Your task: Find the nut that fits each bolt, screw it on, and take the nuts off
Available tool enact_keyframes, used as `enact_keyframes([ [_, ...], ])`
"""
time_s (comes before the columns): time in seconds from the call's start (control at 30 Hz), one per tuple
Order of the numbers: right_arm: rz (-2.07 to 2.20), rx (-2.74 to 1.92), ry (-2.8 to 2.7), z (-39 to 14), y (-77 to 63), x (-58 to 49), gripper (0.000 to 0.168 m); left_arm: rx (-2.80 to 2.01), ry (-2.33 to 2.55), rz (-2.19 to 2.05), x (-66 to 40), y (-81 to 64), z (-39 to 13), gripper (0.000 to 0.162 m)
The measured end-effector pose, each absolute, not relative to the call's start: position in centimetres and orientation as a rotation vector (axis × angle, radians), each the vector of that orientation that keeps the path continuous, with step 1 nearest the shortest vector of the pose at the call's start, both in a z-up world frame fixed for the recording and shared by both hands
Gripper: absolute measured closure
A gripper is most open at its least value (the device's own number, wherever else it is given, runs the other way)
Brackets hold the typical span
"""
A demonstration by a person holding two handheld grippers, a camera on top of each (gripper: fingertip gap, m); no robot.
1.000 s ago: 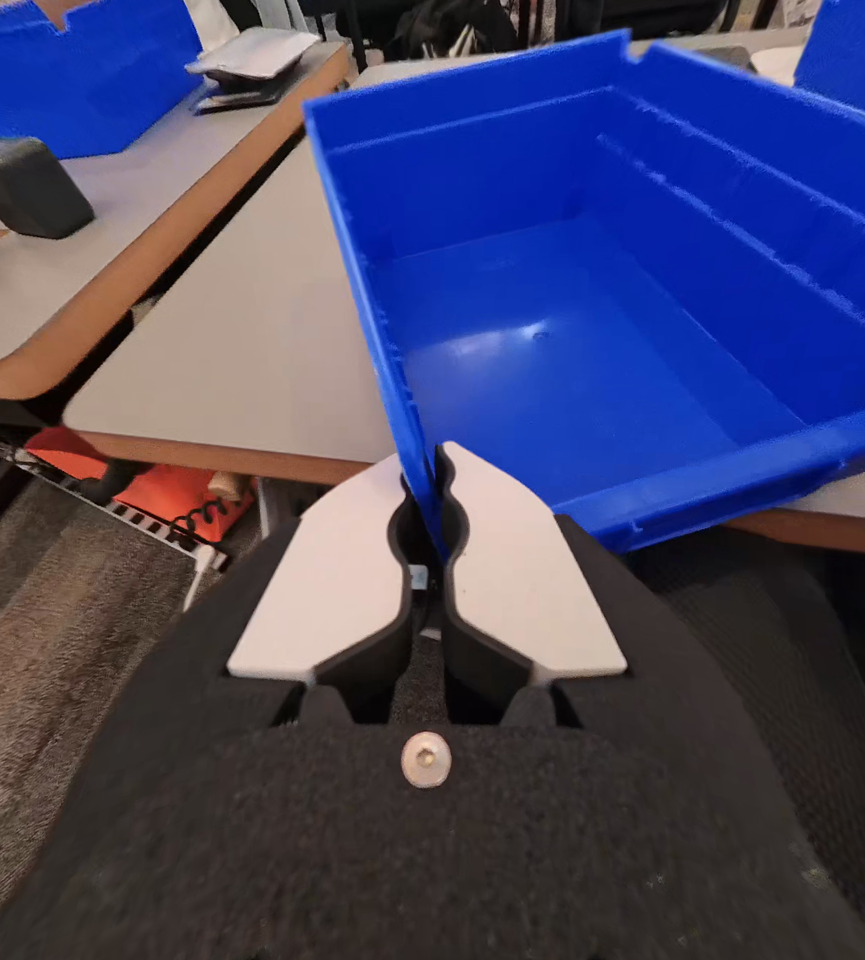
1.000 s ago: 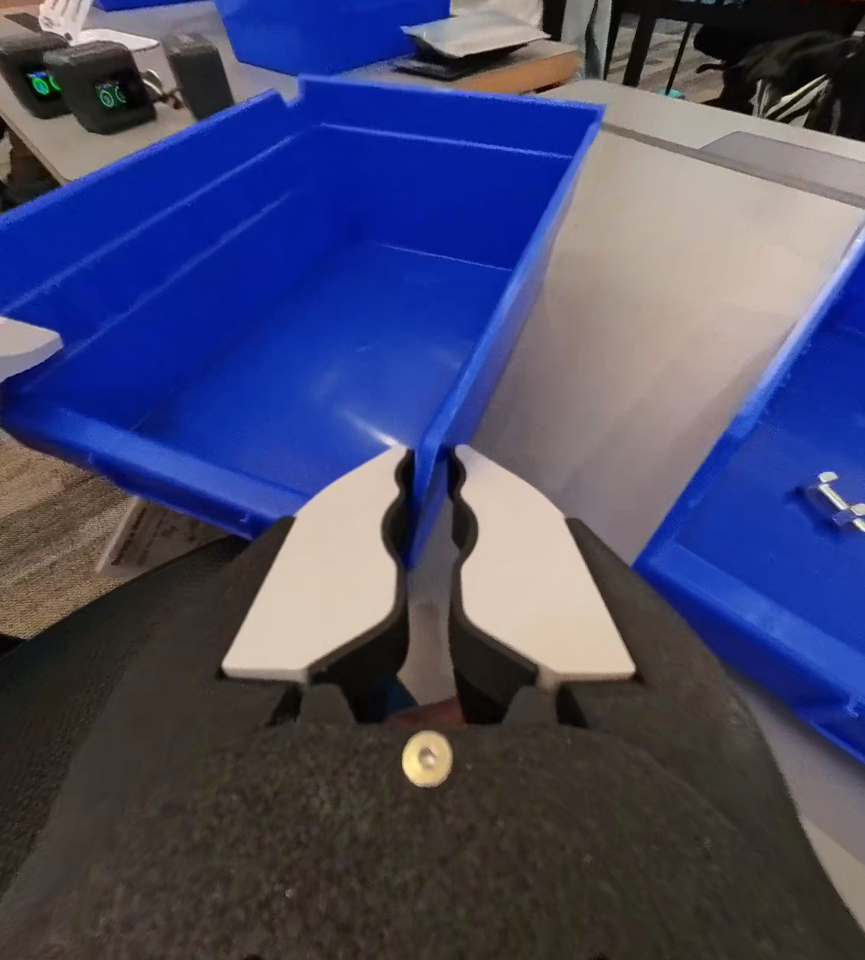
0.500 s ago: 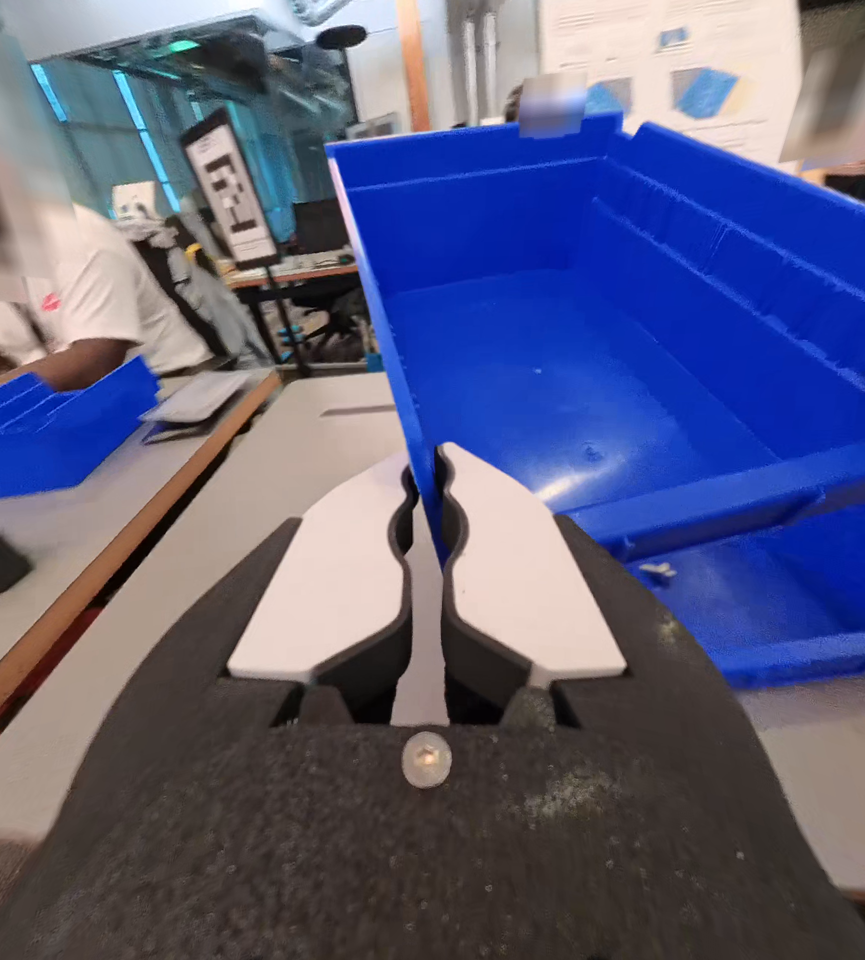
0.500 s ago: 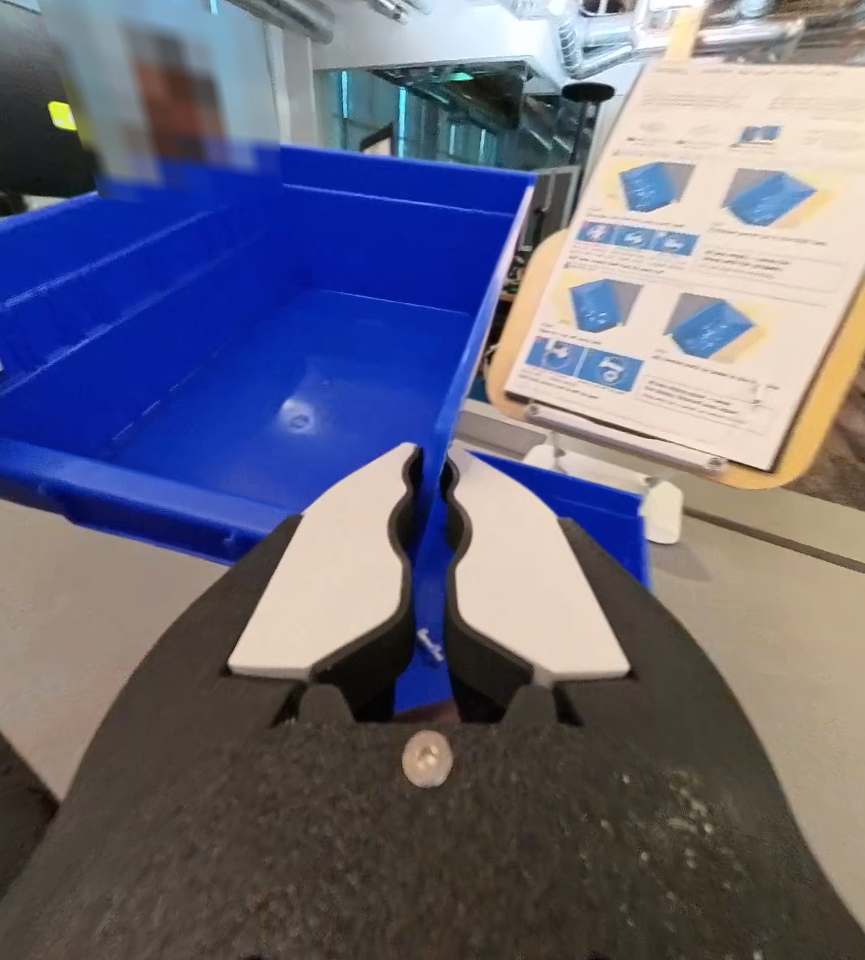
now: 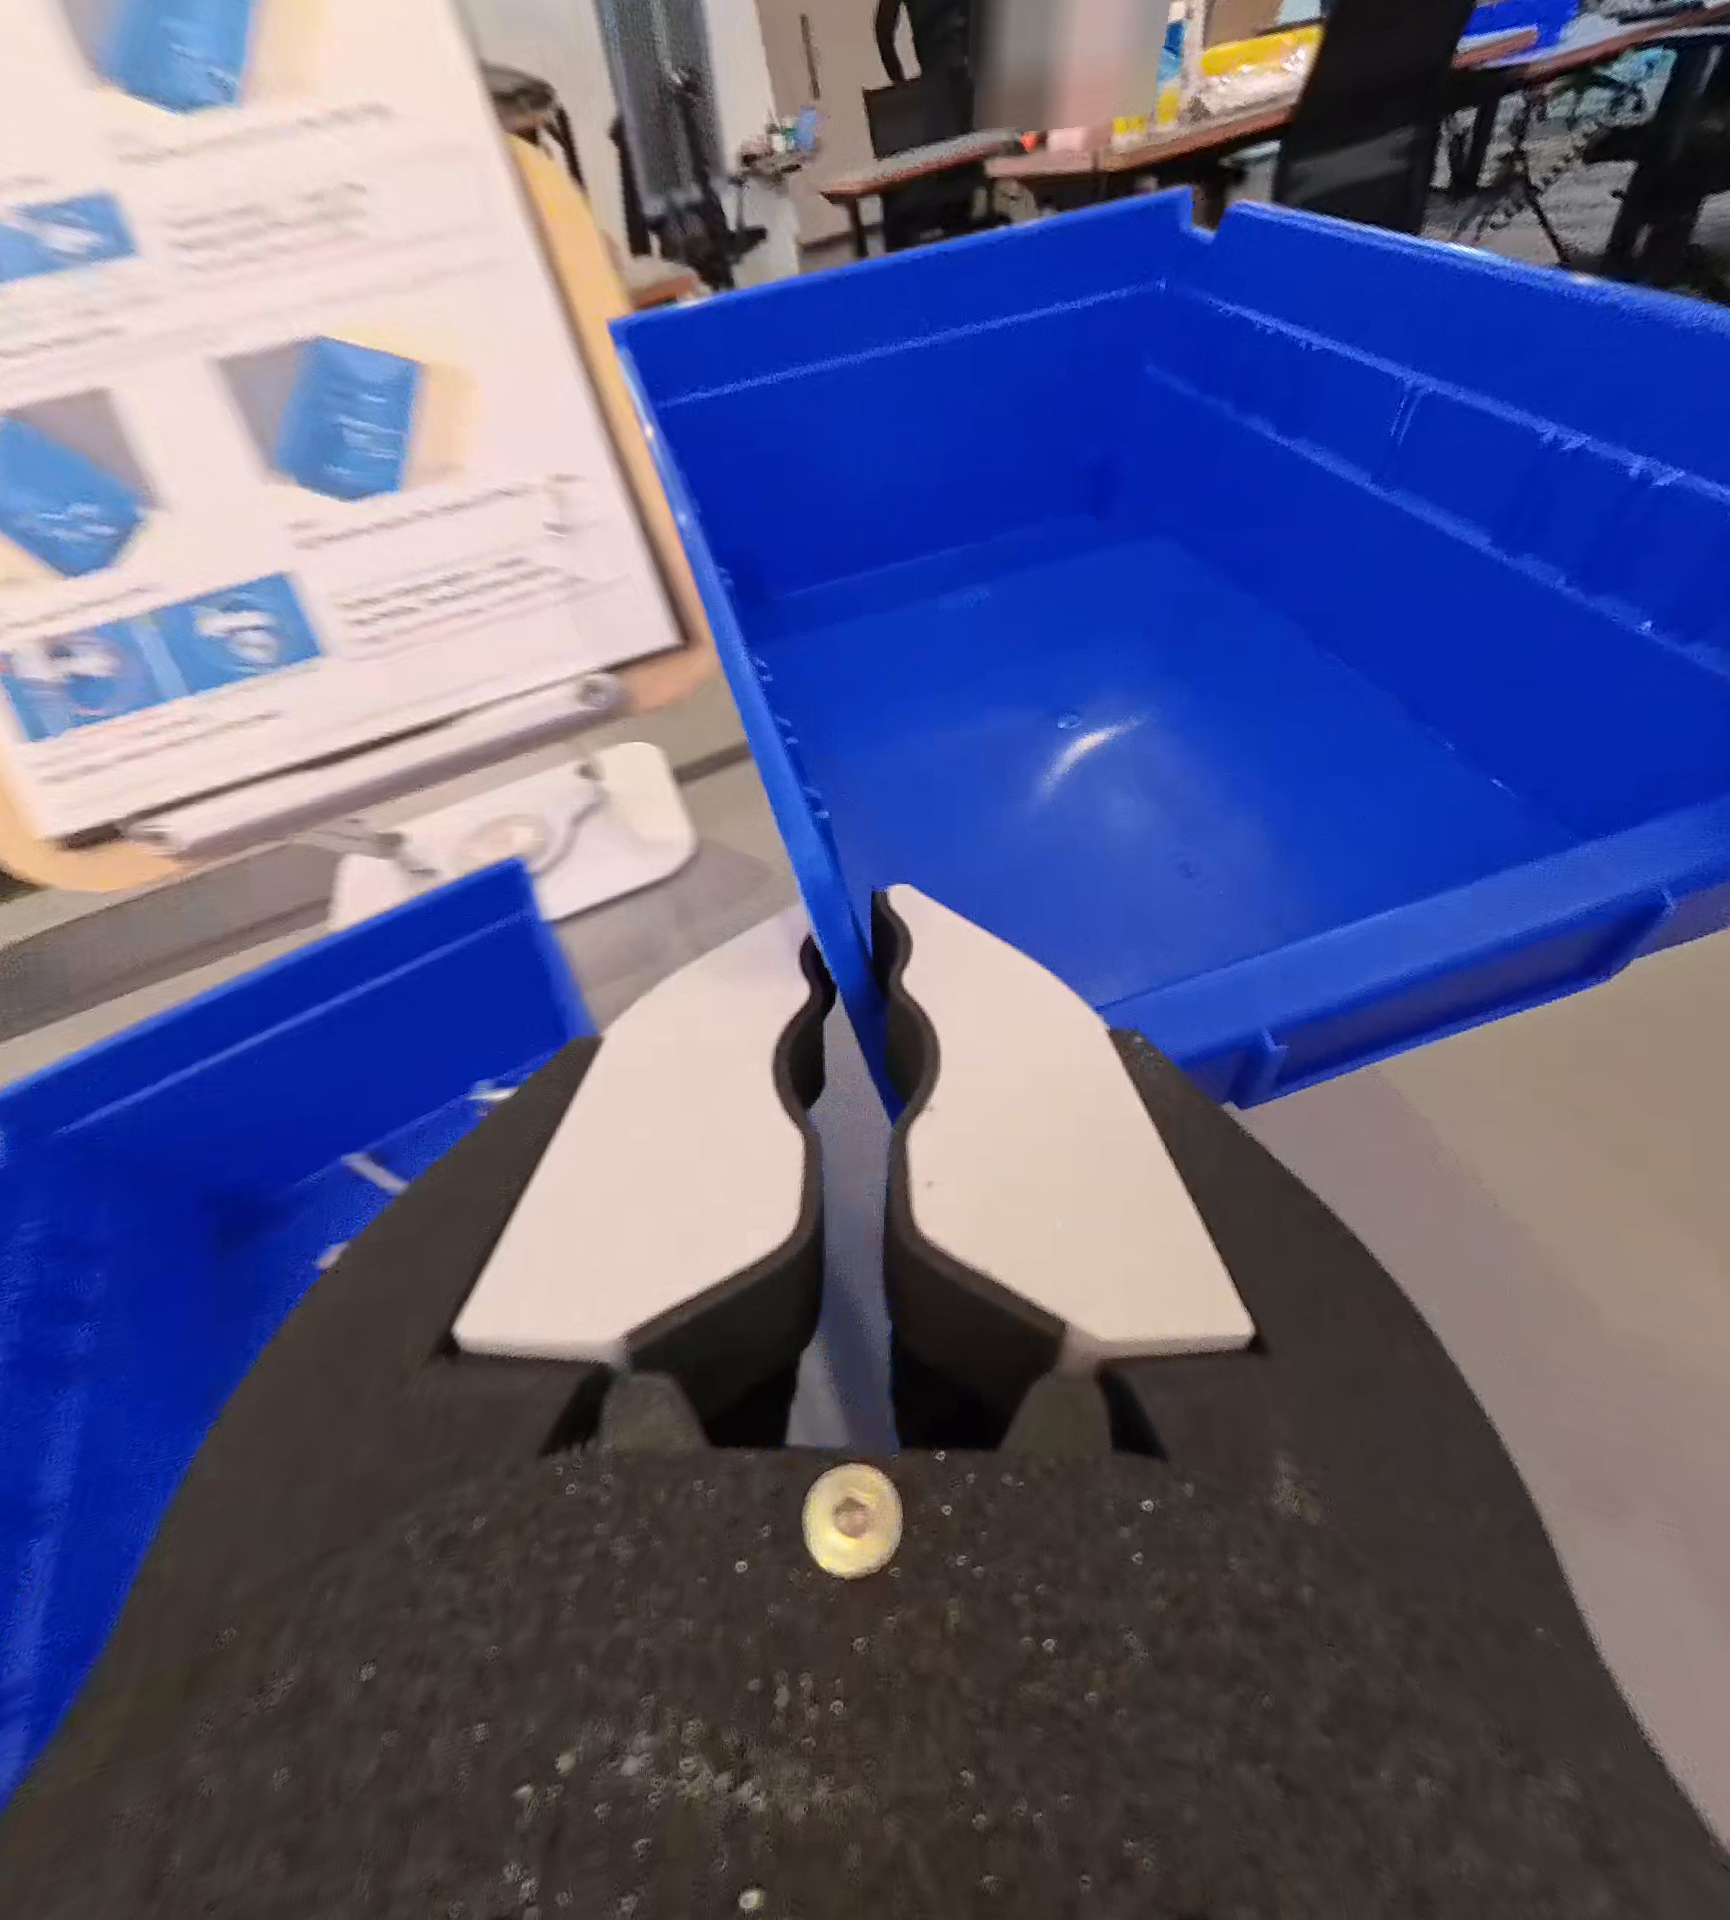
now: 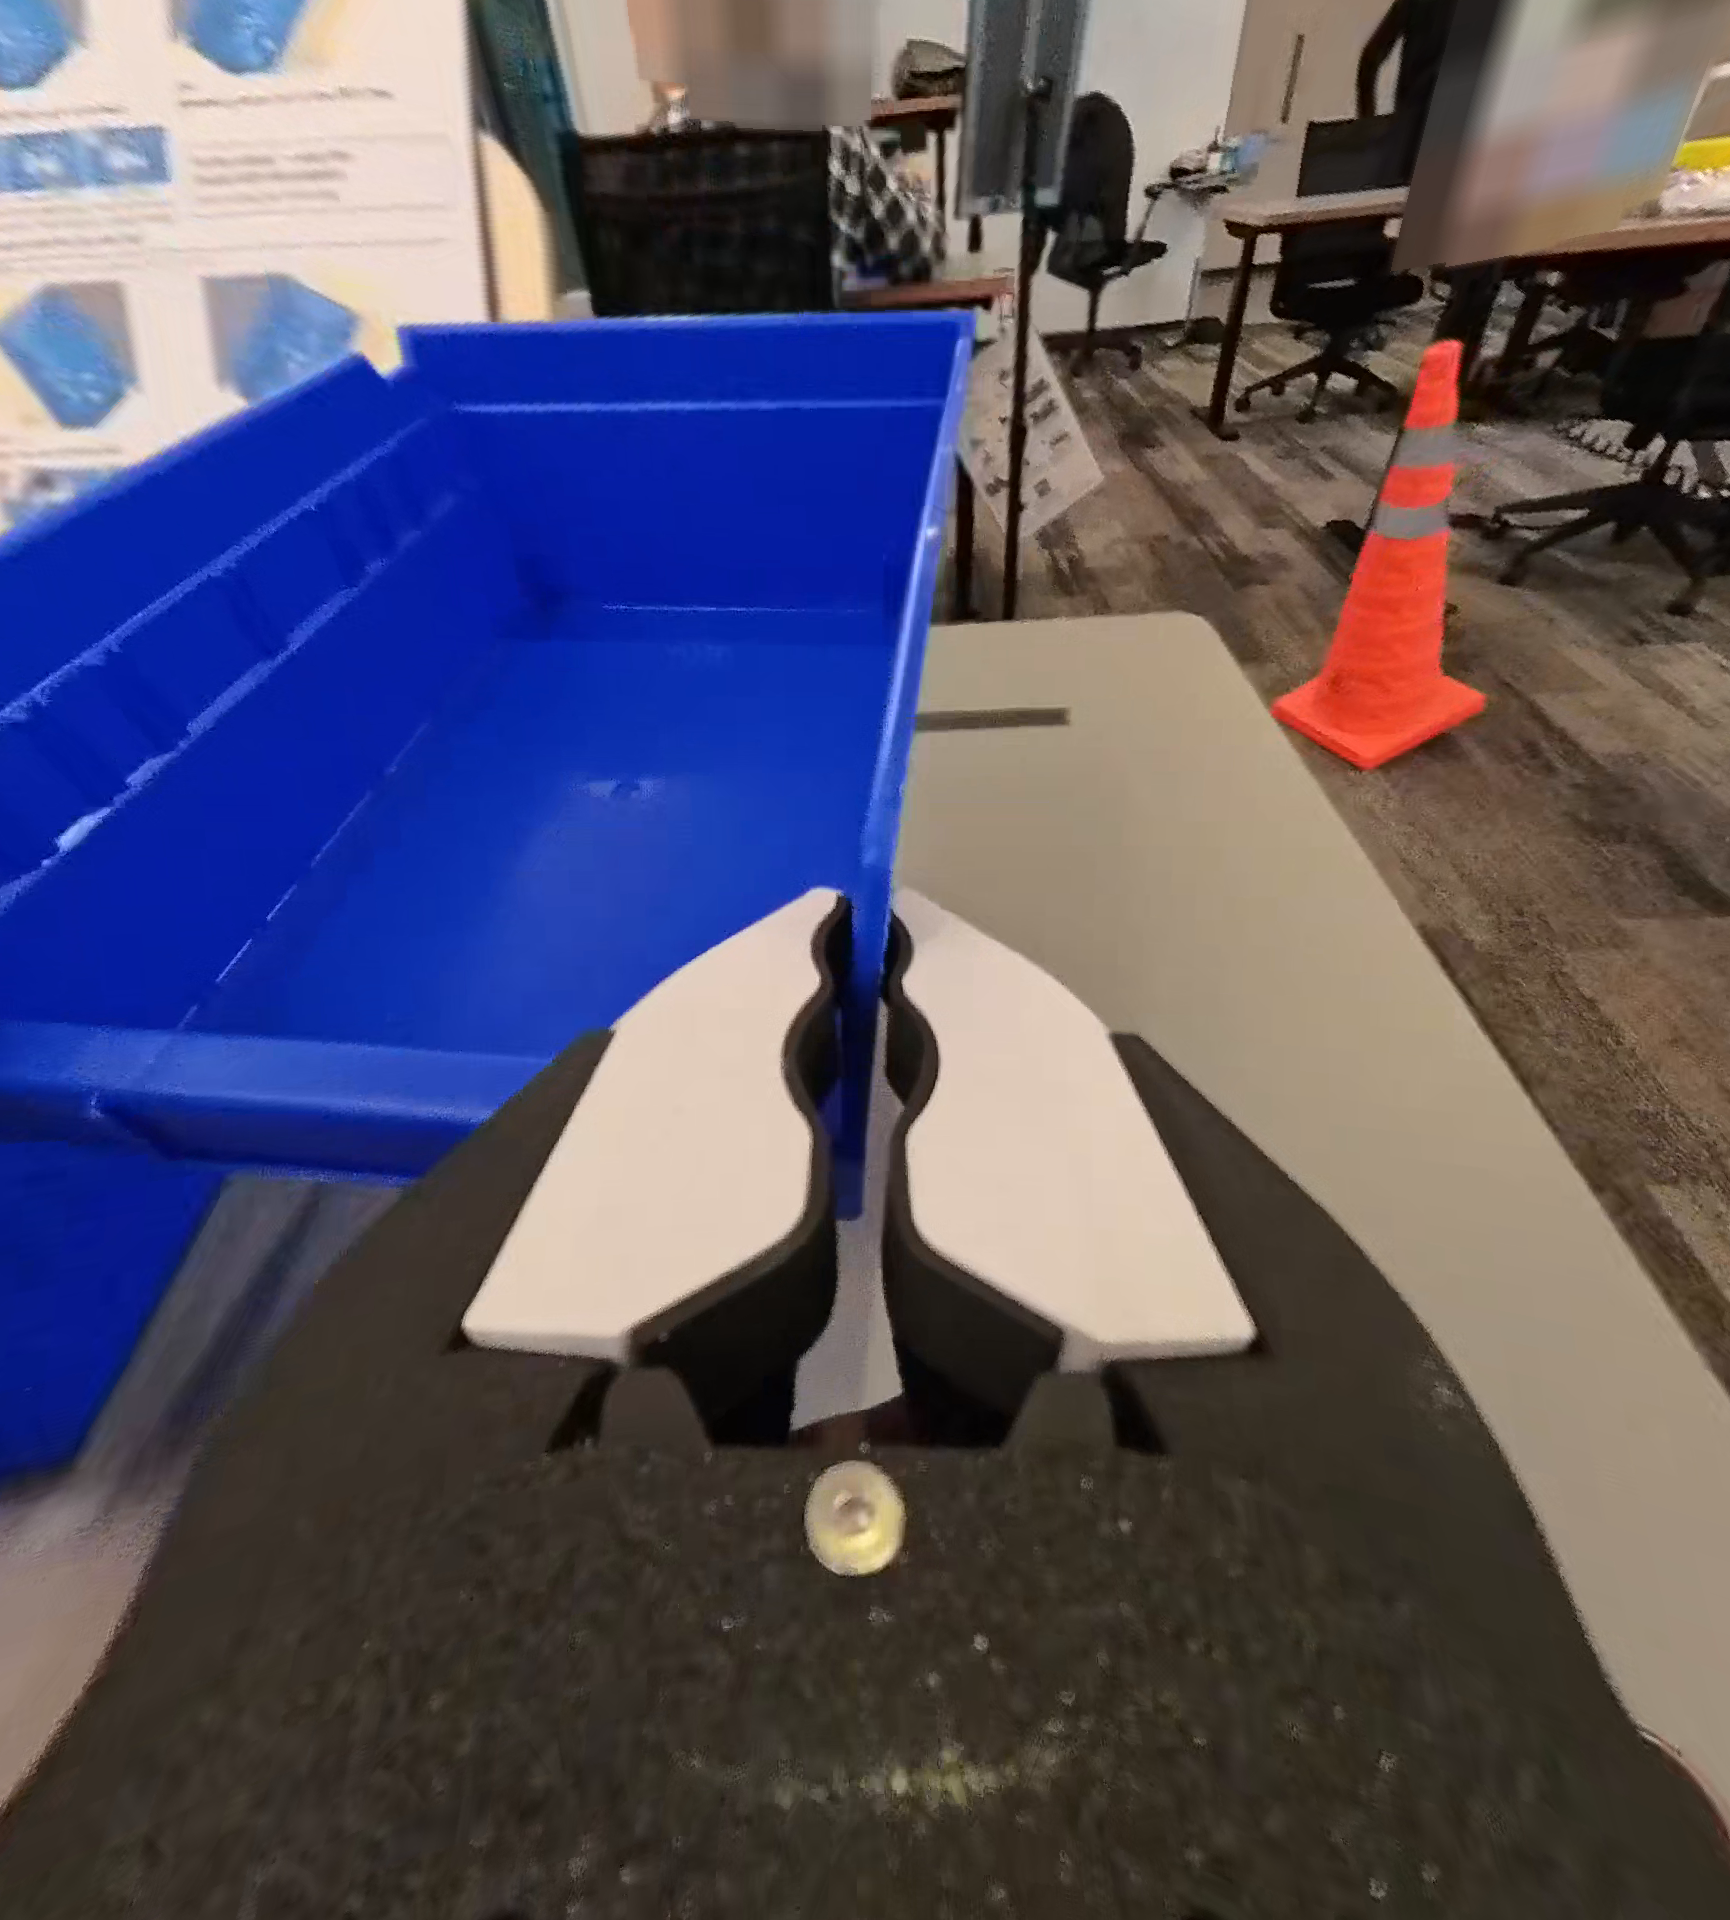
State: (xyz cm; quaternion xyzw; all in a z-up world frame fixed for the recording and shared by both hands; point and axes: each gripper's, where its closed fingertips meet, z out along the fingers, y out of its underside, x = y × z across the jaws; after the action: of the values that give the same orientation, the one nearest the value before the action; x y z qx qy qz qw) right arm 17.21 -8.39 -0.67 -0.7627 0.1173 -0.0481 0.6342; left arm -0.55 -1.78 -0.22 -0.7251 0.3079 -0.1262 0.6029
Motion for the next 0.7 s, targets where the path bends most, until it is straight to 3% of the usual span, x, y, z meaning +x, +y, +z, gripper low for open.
enact_keyframes([
  [0.3, -0.037, -1.821, 0.374, -9.1, -10.5, 26.5, 0.165, -1.733, 0.847, -0.259, 8.6, -4.2, -7.7, 0.155],
  [0.7, -0.092, -1.947, 0.389, -13.1, -9.6, 28.5, 0.165, -1.88, 0.916, -0.446, 10.1, -4.6, -13.8, 0.147],
])
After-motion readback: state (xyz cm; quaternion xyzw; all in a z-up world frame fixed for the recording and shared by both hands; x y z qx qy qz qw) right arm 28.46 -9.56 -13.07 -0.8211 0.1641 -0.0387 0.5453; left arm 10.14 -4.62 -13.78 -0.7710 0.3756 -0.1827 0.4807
